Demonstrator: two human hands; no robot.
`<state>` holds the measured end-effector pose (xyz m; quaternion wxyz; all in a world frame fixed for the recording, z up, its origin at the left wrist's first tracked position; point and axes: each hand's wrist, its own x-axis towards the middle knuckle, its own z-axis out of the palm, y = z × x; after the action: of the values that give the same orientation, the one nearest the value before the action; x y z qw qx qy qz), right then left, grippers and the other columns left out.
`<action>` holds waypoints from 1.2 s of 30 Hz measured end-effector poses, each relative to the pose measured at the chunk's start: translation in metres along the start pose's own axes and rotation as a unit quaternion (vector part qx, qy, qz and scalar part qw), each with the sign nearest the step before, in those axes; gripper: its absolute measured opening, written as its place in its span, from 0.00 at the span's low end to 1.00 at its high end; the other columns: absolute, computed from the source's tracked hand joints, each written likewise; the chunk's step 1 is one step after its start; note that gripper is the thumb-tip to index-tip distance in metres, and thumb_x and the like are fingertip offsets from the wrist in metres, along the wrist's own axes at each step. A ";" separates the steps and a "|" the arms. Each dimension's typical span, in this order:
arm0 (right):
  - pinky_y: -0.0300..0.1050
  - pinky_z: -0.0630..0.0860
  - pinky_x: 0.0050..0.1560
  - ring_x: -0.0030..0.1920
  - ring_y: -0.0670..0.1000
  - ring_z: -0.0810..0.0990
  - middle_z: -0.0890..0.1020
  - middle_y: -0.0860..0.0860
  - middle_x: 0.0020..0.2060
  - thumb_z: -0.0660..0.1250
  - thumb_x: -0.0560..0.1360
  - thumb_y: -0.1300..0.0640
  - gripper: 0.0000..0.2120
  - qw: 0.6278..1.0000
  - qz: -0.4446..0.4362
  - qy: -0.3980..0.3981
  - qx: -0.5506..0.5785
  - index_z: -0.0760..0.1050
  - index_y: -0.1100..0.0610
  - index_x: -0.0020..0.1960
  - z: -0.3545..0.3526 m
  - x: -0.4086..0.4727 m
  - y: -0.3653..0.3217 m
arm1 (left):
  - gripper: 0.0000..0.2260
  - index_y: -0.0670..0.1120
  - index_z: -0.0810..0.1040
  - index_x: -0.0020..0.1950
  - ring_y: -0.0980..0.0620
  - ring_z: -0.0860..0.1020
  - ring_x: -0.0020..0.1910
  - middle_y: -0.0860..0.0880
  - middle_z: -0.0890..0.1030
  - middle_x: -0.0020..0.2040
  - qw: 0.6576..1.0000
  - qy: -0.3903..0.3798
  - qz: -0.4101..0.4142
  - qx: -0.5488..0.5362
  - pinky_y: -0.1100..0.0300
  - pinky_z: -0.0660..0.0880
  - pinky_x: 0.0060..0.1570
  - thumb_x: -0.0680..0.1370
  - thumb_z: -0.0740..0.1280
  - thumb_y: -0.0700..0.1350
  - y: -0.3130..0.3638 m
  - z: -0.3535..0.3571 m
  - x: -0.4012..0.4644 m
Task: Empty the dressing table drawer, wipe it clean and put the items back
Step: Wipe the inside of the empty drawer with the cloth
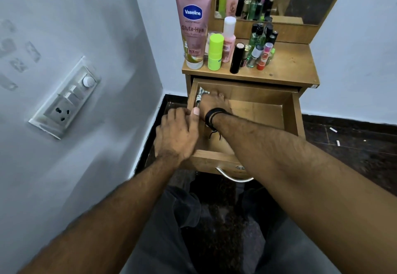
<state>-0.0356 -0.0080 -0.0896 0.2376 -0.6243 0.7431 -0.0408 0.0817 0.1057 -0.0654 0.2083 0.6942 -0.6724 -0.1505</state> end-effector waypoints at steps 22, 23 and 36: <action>0.54 0.68 0.60 0.63 0.62 0.70 0.72 0.53 0.62 0.60 0.80 0.50 0.20 0.954 -0.210 -0.058 -0.207 0.72 0.35 0.69 -0.009 -0.017 0.064 | 0.32 0.48 0.73 0.59 0.45 0.73 0.60 0.46 0.76 0.60 0.999 -0.018 0.014 0.046 0.42 0.70 0.58 0.81 0.39 0.68 0.001 0.002 0.000; 0.54 0.68 0.64 0.64 0.63 0.69 0.71 0.53 0.64 0.60 0.80 0.51 0.20 0.958 -0.198 -0.049 -0.202 0.72 0.33 0.69 -0.012 -0.018 0.071 | 0.33 0.48 0.73 0.60 0.45 0.73 0.60 0.46 0.76 0.61 0.999 -0.020 0.013 0.047 0.42 0.70 0.58 0.80 0.39 0.68 0.001 0.002 0.000; 0.58 0.74 0.65 0.69 0.64 0.73 0.70 0.59 0.71 0.57 0.83 0.54 0.23 0.953 -0.090 -0.040 -0.288 0.64 0.42 0.77 -0.054 -0.048 0.136 | 0.36 0.48 0.72 0.63 0.44 0.72 0.63 0.45 0.75 0.64 0.998 -0.025 0.005 0.056 0.40 0.70 0.61 0.79 0.37 0.70 0.001 0.002 0.000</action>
<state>-0.1754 0.0544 -0.0758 0.0725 -0.7317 0.6539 0.1782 0.0799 0.1050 -0.0669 0.1527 0.6972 -0.6885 -0.1288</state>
